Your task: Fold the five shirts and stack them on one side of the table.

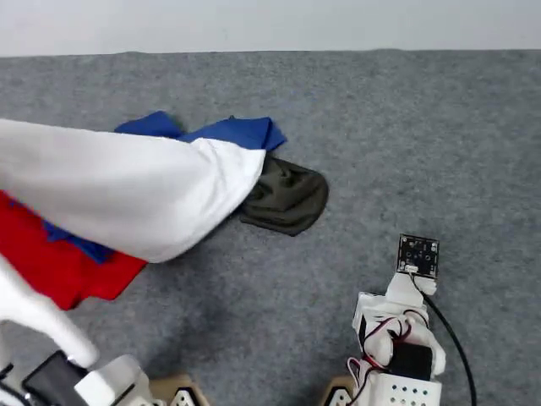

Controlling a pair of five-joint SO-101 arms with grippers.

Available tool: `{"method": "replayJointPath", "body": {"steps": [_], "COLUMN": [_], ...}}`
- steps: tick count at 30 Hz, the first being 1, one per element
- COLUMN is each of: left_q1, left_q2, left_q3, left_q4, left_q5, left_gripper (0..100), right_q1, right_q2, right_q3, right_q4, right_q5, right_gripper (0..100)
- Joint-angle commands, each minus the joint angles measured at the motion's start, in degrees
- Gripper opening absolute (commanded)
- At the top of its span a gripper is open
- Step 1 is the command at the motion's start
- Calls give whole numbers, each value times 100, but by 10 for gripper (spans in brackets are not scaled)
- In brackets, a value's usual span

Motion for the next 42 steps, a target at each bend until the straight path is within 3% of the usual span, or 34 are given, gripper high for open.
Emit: {"method": "replayJointPath", "body": {"steps": [1,5,8,11,14,19,22,28,36,42], "left_q1": [-431,-44,440,818,1231,2488,3437,4510,4431,3174], "left_q2": [-299,-281,-334,-334,-404,-484,-387,378,2611,4097], "left_q3": [-259,-224,-136,-127,-119,-101,215,1499,1807,549], "left_q4": [-273,9,448,905,1169,2048,2488,1837,932,703], "left_q5": [44,-343,-1099,-1160,-1187,-1222,-1609,-1758,-2207,-2400], "left_gripper": [5,15,104,216,255,258,258,258,256,179], "right_q1": [-31,-31,-31,-31,-31,-31,-31,-31,-31,-31], "right_q2": [-40,-40,-40,-40,-40,-40,-40,-40,-40,-40], "right_q3": [88,88,88,88,88,88,88,88,88,88], "right_q4": [22,22,22,22,22,22,22,22,22,22], "right_q5": [70,70,70,70,70,70,70,70,70,70], "right_gripper": [9,9,9,9,9,9,9,9,9,9]}}
